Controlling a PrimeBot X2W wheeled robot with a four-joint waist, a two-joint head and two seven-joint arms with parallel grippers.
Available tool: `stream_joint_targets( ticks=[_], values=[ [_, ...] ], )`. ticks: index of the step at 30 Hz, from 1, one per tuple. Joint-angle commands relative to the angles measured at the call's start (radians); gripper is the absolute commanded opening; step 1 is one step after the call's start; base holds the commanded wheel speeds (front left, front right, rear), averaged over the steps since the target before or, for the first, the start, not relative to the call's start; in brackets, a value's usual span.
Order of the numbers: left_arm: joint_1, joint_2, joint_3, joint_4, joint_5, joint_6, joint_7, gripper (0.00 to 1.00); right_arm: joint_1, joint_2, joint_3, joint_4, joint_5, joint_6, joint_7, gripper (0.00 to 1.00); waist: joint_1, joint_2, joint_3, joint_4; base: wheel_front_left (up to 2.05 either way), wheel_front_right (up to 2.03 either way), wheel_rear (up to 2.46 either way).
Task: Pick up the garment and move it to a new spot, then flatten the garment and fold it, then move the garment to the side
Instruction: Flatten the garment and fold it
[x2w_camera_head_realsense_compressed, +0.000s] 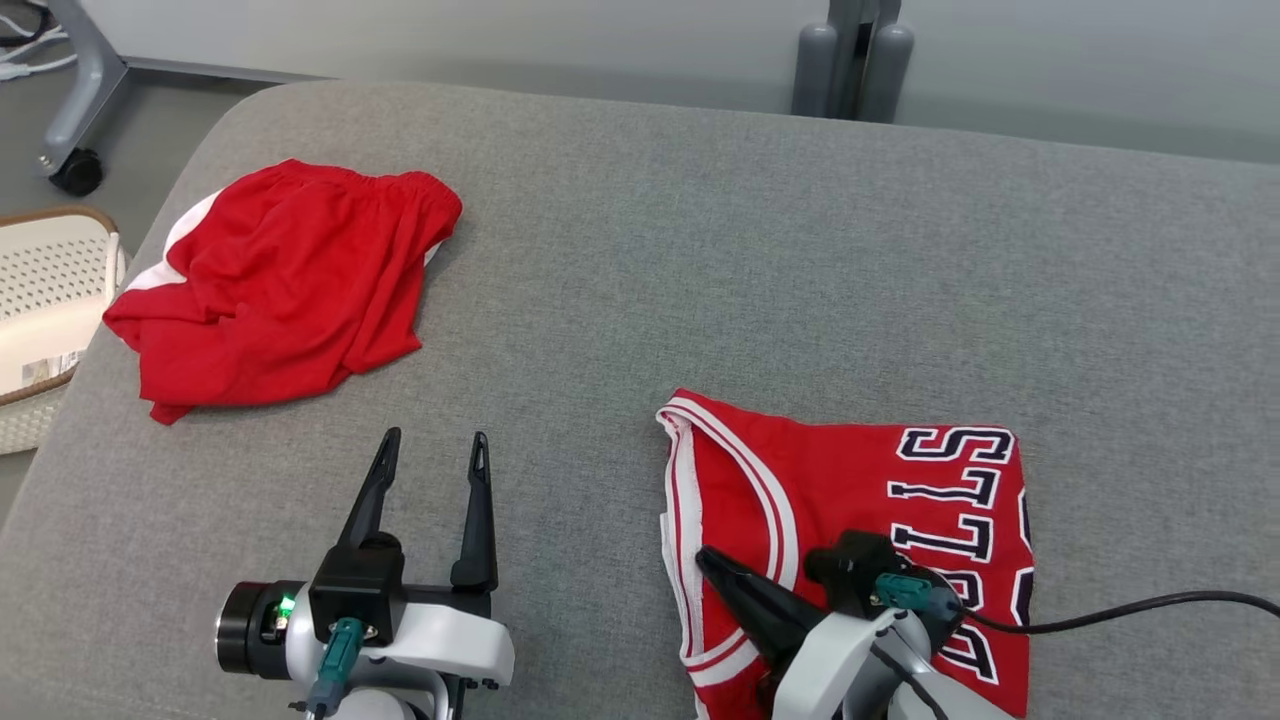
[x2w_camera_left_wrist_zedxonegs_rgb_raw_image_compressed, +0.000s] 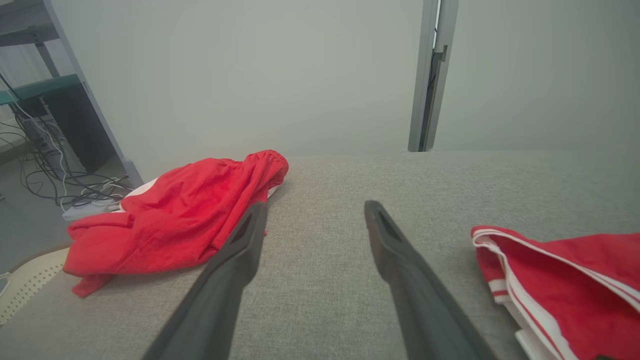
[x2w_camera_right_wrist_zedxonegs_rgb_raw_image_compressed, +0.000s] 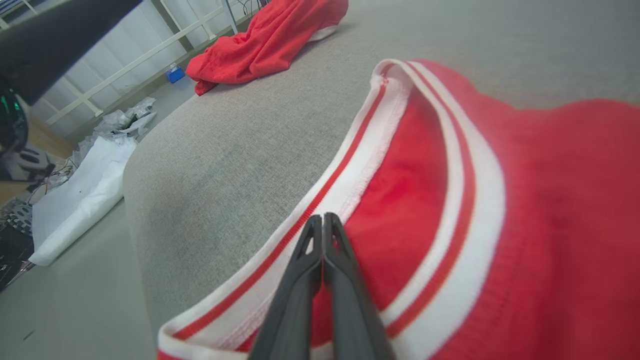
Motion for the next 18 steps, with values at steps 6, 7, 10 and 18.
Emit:
stream_joint_targets(
  ticks=[6,7,10,18],
  values=[
    [0.007,0.003,0.027,0.005,0.005,-0.013,-0.004,1.00,-0.011,-0.039,-0.032,-0.034,0.012,0.002,-0.003,0.00,0.0000,0.0000,-0.061,-0.074,0.00,0.00,0.00],
    [0.010,0.003,0.031,0.006,0.006,-0.014,-0.004,1.00,-0.009,-0.046,-0.036,-0.043,0.010,0.002,-0.001,0.00,0.0000,0.0000,-0.070,-0.085,0.00,0.00,0.00],
    [0.022,0.003,0.044,0.007,0.010,-0.020,-0.004,1.00,0.001,-0.065,-0.055,-0.086,0.002,0.002,0.009,0.00,0.0000,0.0000,-0.095,-0.118,0.00,0.00,0.00],
    [0.040,0.003,0.079,-0.009,0.025,-0.029,-0.004,1.00,0.024,-0.129,-0.191,-0.178,-0.094,0.002,0.020,0.00,0.0000,0.0000,-0.135,-0.195,0.00,0.00,0.00]
  ],
)
